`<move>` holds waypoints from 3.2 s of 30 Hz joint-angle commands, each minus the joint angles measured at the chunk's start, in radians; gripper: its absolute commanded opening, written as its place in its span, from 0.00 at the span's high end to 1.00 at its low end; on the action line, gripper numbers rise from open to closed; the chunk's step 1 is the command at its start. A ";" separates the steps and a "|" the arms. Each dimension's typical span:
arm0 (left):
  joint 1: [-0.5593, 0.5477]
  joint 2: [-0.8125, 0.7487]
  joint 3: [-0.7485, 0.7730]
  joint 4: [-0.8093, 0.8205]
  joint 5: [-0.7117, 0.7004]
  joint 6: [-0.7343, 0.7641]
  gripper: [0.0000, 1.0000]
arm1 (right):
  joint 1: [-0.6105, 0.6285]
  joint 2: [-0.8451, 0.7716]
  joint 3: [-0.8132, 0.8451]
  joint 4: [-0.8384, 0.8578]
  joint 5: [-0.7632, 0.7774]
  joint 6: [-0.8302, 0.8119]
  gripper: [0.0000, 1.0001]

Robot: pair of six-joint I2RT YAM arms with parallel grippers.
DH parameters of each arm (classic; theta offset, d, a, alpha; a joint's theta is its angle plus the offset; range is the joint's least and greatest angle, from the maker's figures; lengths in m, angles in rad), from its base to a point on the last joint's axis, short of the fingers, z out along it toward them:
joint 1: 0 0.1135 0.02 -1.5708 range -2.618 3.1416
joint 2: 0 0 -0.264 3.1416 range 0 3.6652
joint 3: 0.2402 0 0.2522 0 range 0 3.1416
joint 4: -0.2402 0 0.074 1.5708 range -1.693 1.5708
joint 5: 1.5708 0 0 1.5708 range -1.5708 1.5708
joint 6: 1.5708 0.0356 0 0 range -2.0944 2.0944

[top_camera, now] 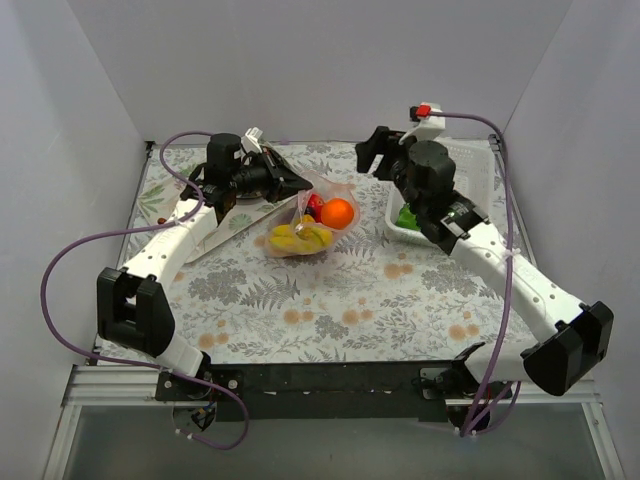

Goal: Place the food in the zip-top bag and seal the zipper
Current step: Place the fake vegetable in the zipper food storage bag, then adjust the zipper food storage bag at the center of the board.

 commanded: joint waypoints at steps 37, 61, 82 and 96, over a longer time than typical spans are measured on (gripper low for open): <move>-0.070 -0.227 -0.085 0.091 -0.204 0.419 0.37 | -0.073 0.536 0.774 -0.860 -0.163 -0.060 0.99; -0.323 -0.688 -0.647 0.450 -0.562 0.830 0.45 | -0.114 0.584 0.800 -0.886 -0.193 -0.031 0.99; -0.573 -0.588 -0.779 0.666 -0.871 0.996 0.59 | -0.127 0.522 0.716 -0.839 -0.224 -0.012 0.99; -0.605 -0.473 -0.782 0.800 -0.894 1.002 0.61 | -0.127 0.521 0.723 -0.845 -0.238 -0.009 0.99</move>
